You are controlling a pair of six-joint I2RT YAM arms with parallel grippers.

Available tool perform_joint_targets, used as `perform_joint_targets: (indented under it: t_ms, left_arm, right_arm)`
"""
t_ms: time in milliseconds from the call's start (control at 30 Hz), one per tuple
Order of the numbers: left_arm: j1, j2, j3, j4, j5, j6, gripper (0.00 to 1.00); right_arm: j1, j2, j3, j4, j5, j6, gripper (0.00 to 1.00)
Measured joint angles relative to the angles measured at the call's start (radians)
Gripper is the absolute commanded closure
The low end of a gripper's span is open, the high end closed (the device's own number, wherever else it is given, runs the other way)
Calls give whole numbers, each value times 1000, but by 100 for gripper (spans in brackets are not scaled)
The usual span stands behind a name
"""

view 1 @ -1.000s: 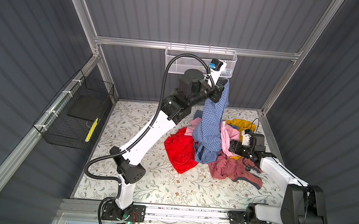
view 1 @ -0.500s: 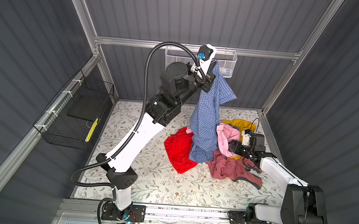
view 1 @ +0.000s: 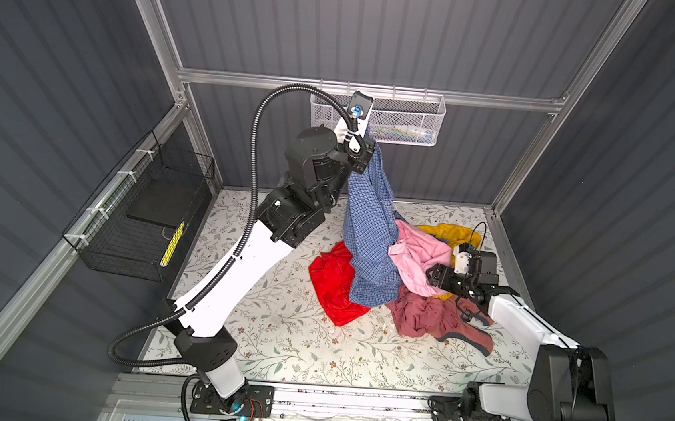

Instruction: Pick out a specific cloth from the pile

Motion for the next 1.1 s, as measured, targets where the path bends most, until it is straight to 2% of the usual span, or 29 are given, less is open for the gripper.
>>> perform_joint_targets:
  t_ms: [200, 400, 633, 800, 833, 867, 967, 1100]
  left_arm:
    - [74, -82, -245, -32, -31, -117, 100]
    - [80, -81, -409, -81, 3, -270, 100]
    - [80, -8, -443, -189, 116, -397, 100]
    - [80, 75, -433, -273, 155, -455, 65]
    - [80, 84, -434, -285, 156, -462, 55]
    - [80, 90, -434, -299, 155, -470, 41]
    - [79, 92, -433, -325, 158, -481, 28]
    - [65, 93, -400, -368, 172, -457, 21]
  right_arm:
    - [0, 4, 3, -9, -8, -6, 12]
    - [0, 4, 5, -11, -12, -13, 12]
    - [0, 4, 5, -12, -16, -21, 12]
    - [0, 4, 5, -12, -18, -21, 12]
    - [0, 4, 5, -12, -18, -21, 12]
    - [0, 4, 5, -12, -18, -21, 11]
    - [0, 4, 5, -12, -18, -21, 11]
    - [0, 4, 5, -12, -18, -22, 11]
